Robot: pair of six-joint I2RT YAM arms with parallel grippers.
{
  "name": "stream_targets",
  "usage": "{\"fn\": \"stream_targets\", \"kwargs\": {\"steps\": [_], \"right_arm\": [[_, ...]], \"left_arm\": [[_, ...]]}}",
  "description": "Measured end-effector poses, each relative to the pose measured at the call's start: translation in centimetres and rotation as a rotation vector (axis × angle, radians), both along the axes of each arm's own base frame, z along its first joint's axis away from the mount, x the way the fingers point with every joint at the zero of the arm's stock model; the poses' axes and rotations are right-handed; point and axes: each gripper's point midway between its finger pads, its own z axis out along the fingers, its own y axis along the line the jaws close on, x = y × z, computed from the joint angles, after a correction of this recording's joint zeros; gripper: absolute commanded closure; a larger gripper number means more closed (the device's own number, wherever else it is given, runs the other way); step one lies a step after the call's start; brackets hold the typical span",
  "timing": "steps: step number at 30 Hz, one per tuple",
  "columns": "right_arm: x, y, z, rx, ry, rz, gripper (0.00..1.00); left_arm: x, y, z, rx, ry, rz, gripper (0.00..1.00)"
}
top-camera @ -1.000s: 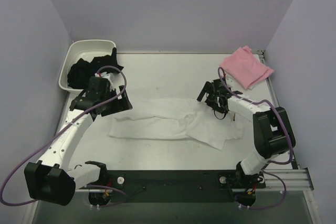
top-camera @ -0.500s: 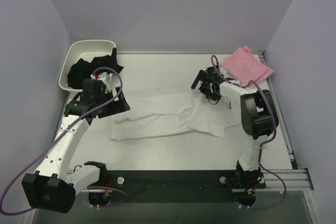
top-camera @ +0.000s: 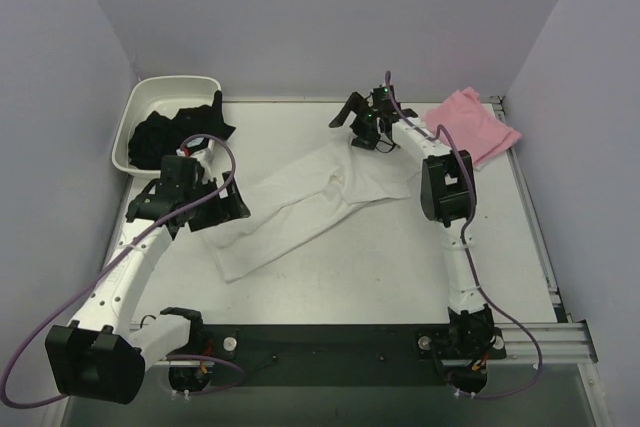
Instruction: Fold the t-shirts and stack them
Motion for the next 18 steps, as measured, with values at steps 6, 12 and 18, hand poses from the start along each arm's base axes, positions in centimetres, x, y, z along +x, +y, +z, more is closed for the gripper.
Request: {"fn": "stream_targets", "kwargs": {"steps": [6, 12, 18], "right_arm": [[3.0, 3.2, 0.9, 0.182, -0.051, 0.020, 0.00], [4.0, 4.1, 2.3, 0.297, -0.150, 0.022, 0.00], [-0.2, 1.2, 9.4, 0.240, -0.255, 0.046, 0.00]], "left_arm": [[0.1, -0.3, -1.9, -0.008, 0.059, -0.005, 0.04], [0.4, -0.4, -3.4, -0.001, 0.104, -0.003, 0.04], [1.3, 0.1, -2.7, 0.026, 0.077, 0.007, 0.04]]}}
